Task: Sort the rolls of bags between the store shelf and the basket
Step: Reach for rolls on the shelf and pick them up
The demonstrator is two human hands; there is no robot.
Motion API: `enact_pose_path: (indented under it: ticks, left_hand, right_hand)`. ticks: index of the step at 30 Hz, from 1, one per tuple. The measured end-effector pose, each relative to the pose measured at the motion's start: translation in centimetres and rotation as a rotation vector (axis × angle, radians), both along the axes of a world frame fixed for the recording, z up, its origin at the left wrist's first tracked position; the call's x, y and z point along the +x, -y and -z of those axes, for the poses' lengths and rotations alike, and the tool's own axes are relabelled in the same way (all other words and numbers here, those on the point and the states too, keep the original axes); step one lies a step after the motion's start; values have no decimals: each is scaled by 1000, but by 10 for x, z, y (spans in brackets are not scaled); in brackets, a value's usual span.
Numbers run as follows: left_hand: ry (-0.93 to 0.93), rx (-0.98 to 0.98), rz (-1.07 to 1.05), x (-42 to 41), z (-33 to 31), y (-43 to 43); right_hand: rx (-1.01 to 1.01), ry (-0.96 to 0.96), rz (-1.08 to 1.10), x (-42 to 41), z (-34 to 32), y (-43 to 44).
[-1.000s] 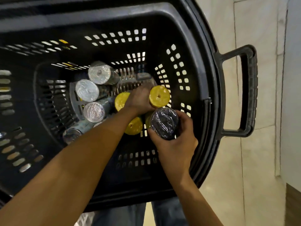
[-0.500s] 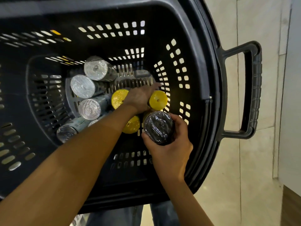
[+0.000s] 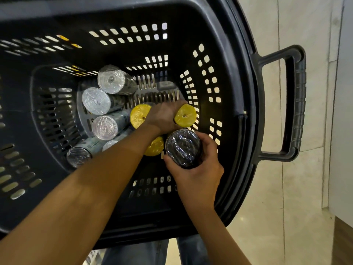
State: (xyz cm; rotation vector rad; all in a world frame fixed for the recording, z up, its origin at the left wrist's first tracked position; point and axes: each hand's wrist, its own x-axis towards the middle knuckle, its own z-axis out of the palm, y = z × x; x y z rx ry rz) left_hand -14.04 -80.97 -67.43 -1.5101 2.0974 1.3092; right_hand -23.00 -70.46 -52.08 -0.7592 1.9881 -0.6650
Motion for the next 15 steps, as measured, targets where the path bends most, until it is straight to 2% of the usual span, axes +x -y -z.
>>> enact_pose_path:
  ticks: [8, 15]
  left_hand:
    - [57, -18, 92, 2, -7, 0]
    - [6, -66, -87, 22, -62, -2]
  right_hand:
    - [-1, 9, -39, -1, -3, -1]
    - [3, -13, -106, 8, -32, -3]
